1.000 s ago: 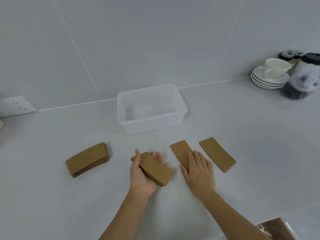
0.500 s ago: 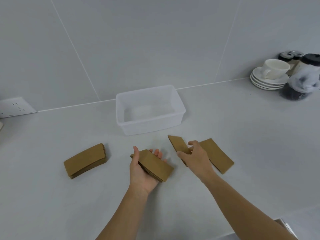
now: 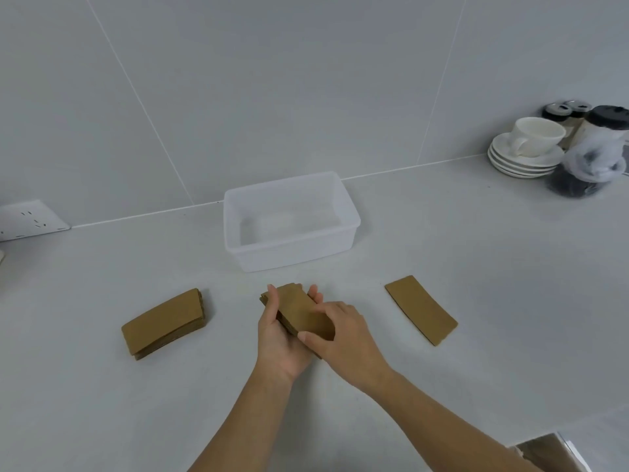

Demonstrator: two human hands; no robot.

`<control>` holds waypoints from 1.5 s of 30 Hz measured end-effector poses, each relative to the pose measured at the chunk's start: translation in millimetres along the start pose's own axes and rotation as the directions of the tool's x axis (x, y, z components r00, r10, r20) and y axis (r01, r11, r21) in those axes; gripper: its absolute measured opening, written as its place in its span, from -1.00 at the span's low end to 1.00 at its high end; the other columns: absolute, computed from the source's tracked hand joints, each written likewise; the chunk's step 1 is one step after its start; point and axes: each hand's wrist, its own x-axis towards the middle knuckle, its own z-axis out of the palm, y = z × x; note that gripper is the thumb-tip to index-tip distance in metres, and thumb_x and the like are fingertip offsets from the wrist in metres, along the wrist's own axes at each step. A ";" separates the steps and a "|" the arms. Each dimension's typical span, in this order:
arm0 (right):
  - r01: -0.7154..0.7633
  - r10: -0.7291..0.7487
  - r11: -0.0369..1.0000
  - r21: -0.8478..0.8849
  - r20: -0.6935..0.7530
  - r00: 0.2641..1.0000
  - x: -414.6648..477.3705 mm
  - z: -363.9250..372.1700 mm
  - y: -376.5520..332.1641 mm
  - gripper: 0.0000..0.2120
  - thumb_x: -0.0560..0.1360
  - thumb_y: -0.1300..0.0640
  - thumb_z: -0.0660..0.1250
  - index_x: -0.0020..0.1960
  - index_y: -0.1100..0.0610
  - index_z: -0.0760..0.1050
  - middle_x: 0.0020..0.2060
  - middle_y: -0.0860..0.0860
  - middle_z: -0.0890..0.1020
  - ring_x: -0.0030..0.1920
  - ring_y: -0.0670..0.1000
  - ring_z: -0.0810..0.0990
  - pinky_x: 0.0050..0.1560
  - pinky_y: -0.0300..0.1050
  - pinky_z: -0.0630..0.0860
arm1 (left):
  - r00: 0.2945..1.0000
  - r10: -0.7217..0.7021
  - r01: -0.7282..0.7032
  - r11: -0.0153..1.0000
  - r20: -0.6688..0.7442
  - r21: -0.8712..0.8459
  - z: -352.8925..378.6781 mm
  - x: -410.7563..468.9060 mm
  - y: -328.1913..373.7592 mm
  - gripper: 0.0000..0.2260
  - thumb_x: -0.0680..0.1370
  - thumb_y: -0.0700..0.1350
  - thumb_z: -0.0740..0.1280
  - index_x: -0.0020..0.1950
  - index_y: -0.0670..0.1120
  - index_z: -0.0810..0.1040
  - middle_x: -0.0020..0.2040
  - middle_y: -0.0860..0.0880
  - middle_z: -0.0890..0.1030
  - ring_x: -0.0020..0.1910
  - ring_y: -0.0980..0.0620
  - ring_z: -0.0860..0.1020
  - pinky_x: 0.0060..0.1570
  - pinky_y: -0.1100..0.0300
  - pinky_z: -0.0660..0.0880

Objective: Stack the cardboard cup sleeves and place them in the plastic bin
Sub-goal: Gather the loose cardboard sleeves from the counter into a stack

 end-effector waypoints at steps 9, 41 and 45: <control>0.038 -0.036 0.999 -0.013 0.152 0.988 -1.4 -13.6 14.5 -0.61 0.43 -0.10 0.29 0.24 -0.04 0.44 0.18 -0.05 0.47 0.19 -0.04 0.37 0.24 -0.10 0.35 | 0.995 -0.103 0.104 0.991 -0.019 0.083 2.2 -1.2 -9.8 -0.64 0.31 -0.02 0.47 0.03 -0.14 0.57 -0.11 -0.04 0.62 0.01 -0.04 0.55 0.16 0.01 0.47; -0.347 0.240 0.816 -0.462 -0.275 0.931 15.9 -78.7 104.5 -0.63 0.41 -0.07 0.24 0.08 0.16 0.38 0.03 0.09 0.48 0.05 0.10 0.41 0.06 -0.06 0.32 | 0.993 -0.098 0.104 0.991 -0.068 0.081 17.8 9.7 -49.1 -0.70 0.27 -0.02 0.49 -0.08 -0.14 0.62 -0.16 -0.08 0.66 -0.14 -0.07 0.61 -0.06 -0.09 0.57; -0.288 0.206 0.888 -0.358 -0.250 0.946 20.7 -73.2 83.2 -0.60 0.41 -0.08 0.27 0.12 0.16 0.40 0.07 0.09 0.48 0.09 0.10 0.40 0.08 -0.06 0.30 | 0.995 -0.058 0.061 0.997 -0.079 0.037 16.6 6.2 -42.4 -0.64 0.25 0.00 0.50 -0.04 -0.14 0.59 -0.15 -0.09 0.64 -0.13 -0.07 0.60 -0.05 -0.09 0.57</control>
